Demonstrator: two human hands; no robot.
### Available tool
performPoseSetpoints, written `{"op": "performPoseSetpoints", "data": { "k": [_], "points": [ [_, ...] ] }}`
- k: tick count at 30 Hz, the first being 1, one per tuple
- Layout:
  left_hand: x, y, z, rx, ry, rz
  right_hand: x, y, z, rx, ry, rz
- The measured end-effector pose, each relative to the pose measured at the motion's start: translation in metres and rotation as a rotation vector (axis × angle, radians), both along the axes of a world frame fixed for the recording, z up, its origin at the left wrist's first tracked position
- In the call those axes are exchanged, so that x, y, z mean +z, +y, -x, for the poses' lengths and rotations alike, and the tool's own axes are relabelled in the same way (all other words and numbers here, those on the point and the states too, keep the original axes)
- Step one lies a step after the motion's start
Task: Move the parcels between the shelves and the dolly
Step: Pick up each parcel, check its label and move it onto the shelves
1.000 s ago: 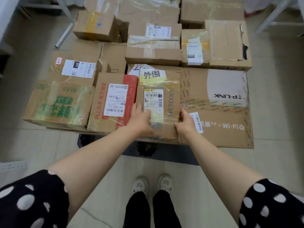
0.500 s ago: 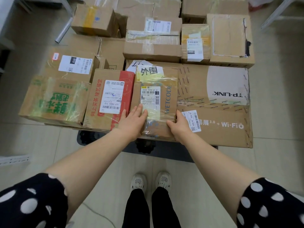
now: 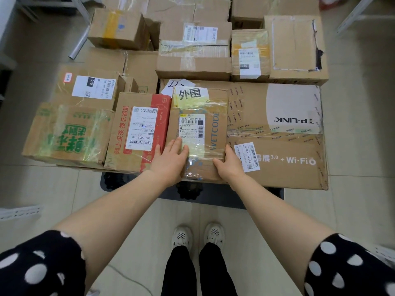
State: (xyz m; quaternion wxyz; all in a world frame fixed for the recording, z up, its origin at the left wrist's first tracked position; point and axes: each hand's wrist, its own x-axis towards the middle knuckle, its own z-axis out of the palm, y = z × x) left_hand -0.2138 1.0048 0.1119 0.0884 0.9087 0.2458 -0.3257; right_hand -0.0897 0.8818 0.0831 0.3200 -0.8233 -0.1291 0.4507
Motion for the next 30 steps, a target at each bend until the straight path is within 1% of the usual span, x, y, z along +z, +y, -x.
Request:
{"op": "performPoseSetpoints", "data": {
  "k": [4, 7, 10, 12, 15, 17, 19, 20, 22, 23, 25, 27, 30],
  "points": [
    [-0.004, -0.005, -0.002, -0.036, 0.013, -0.078, -0.001, 0.002, 0.001, -0.023, 0.043, 0.021],
    [-0.007, -0.009, -0.004, -0.131, -0.004, -0.152, -0.003, -0.001, 0.0, -0.016, 0.017, 0.059],
    [-0.008, -0.018, -0.01, -0.172, -0.03, -0.141, -0.002, -0.01, -0.009, -0.062, -0.004, 0.057],
    [-0.007, -0.029, -0.018, -0.135, -0.042, -0.087, 0.0, -0.019, -0.019, -0.09, -0.018, 0.061],
    [-0.005, -0.053, -0.037, -0.081, -0.063, 0.074, 0.001, -0.031, -0.039, -0.137, -0.092, 0.075],
    [-0.003, -0.069, -0.051, -0.143, -0.077, 0.164, 0.0, -0.034, -0.053, -0.178, -0.206, 0.116],
    [-0.003, -0.075, -0.061, -0.27, -0.101, 0.245, 0.001, -0.035, -0.066, -0.181, -0.33, 0.219],
    [-0.002, -0.072, -0.064, -0.343, -0.12, 0.251, 0.003, -0.035, -0.071, -0.164, -0.366, 0.28],
    [0.0, -0.054, -0.069, -0.461, -0.163, 0.162, 0.008, -0.035, -0.077, -0.127, -0.329, 0.355],
    [0.001, -0.043, -0.07, -0.479, -0.159, 0.096, 0.008, -0.035, -0.079, -0.115, -0.284, 0.364],
    [0.006, -0.022, -0.072, -0.441, -0.129, -0.009, 0.006, -0.035, -0.078, -0.095, -0.223, 0.348],
    [0.007, -0.015, -0.075, -0.41, -0.109, -0.045, 0.001, -0.035, -0.077, -0.082, -0.226, 0.328],
    [-0.002, -0.029, -0.081, -0.414, -0.13, -0.041, -0.002, -0.042, -0.081, -0.059, -0.269, 0.305]
  ]
}}
